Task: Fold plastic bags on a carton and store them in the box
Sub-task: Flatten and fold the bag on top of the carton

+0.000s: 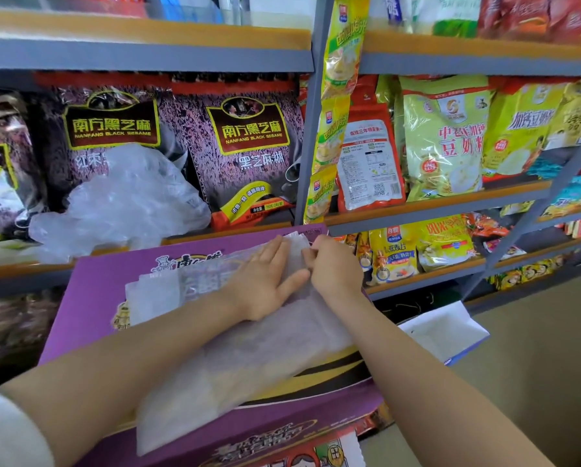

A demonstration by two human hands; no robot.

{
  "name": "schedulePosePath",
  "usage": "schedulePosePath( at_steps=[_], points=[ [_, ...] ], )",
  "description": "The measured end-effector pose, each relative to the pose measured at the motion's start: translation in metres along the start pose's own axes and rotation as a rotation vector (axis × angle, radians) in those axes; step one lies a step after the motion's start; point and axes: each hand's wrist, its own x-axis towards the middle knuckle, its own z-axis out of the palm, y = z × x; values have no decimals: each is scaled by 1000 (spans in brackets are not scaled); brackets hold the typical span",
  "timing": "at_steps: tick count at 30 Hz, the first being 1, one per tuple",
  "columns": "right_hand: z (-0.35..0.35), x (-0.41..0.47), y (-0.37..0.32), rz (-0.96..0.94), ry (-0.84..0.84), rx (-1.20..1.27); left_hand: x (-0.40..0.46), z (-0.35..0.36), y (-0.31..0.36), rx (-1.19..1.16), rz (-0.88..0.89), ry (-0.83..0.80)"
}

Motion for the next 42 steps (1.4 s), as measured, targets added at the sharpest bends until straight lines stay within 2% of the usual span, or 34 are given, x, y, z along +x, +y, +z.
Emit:
schedulePosePath(
  at_steps=[3,7,10,12,14,16,18,19,22,25,29,31,33,35,38,40,42],
  points=[
    [2,2,-2,19,21,-52,-10,-9,-1,-17,74,-61],
    [5,3,-3,31,14,-93,-18,-2,-8,313,114,-100],
    [-4,6,-7,30,-65,-64,-16,6,-12,347,105,-68],
    [-13,-7,-7,-137,-18,-113,-15,5,-12,347,100,-69],
    [-16,-32,-1,-428,31,-112,-15,6,-12,370,100,-63],
    [-12,-56,7,-566,-131,-83,-17,6,-12,356,85,-61],
    [-4,-63,16,-533,-294,-106,-25,1,-6,374,46,-46],
    [0,-61,20,-512,-320,-149,-32,-2,-1,399,25,-15],
    [3,-59,20,-509,-328,-245,-68,-6,10,408,-26,97],
    [3,-60,18,-477,-332,-242,-104,4,6,305,-135,219],
    [-3,-61,15,-440,-370,-263,-120,25,-2,235,-368,231],
    [-4,-62,16,-421,-380,-264,-122,25,1,240,-363,223],
    [-4,-63,16,-417,-379,-264,-126,19,0,144,-324,206],
    [-3,-62,16,-419,-379,-261,-133,13,-6,63,-336,268],
    [-4,-62,14,-431,-386,-284,-145,13,-15,241,-435,292],
    [-8,-64,12,-453,-357,-303,-149,17,-15,281,-474,252],
    [-11,-73,2,-553,-274,-287,-149,18,-13,276,-478,220]
  ],
)
